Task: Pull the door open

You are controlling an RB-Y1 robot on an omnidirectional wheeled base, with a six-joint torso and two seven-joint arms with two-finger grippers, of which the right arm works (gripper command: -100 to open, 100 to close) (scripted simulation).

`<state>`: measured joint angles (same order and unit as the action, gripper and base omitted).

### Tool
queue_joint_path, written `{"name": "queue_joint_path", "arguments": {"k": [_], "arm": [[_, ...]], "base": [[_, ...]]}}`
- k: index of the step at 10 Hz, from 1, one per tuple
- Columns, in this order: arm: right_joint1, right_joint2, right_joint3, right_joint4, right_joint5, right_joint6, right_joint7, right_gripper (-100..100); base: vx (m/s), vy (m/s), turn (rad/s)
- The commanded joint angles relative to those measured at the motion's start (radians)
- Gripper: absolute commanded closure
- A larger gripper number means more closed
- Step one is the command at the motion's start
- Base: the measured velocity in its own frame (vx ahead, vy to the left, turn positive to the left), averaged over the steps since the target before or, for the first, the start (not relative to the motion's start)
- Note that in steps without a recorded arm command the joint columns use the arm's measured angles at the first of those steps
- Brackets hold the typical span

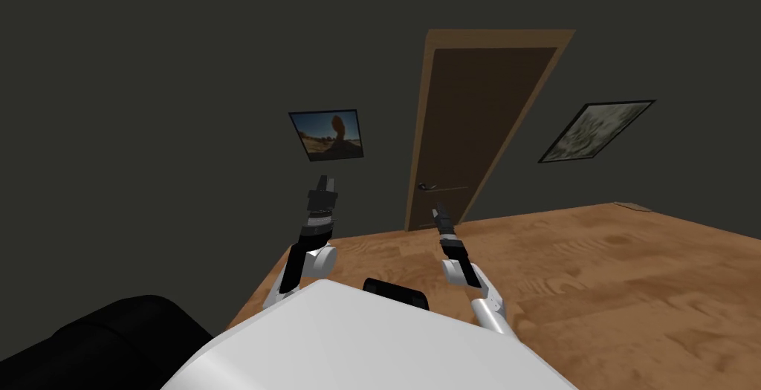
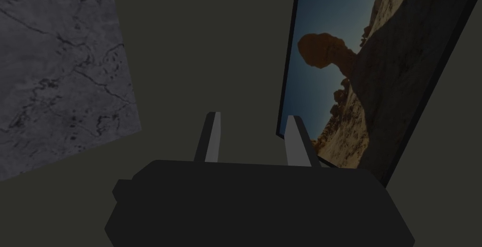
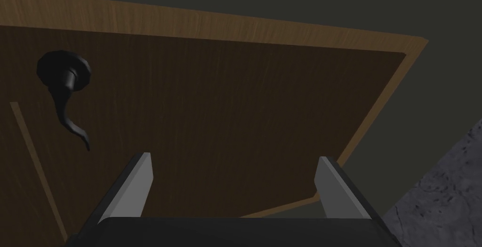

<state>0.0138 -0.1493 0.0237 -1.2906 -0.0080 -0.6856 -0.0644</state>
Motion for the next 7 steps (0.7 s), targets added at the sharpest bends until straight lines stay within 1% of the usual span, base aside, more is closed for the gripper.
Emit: {"name": "queue_joint_path", "arguments": {"k": [1, 2, 3, 4, 5, 7], "arm": [[-0.009, -0.003, 0.000, 0.029, -0.001, -0.004, -0.003, -100], [-0.025, -0.008, 0.000, 0.065, -0.002, -0.007, -0.006, -100], [-0.041, -0.013, 0.000, 0.089, -0.003, -0.011, -0.009, -100], [-0.041, -0.013, 0.000, 0.101, -0.003, -0.011, -0.009, -100], [-0.058, -0.017, 0.000, 0.137, -0.004, -0.014, -0.012, -100], [-0.090, -0.026, 0.000, 0.197, -0.007, -0.020, -0.018, -100]], "base": [[0.039, -0.070, 0.039], [0.053, -0.057, 0.060], [0.061, -0.081, 0.097], [0.043, -0.059, 0.046], [0.044, -0.042, 0.056], [0.069, -0.094, 0.103]]}}
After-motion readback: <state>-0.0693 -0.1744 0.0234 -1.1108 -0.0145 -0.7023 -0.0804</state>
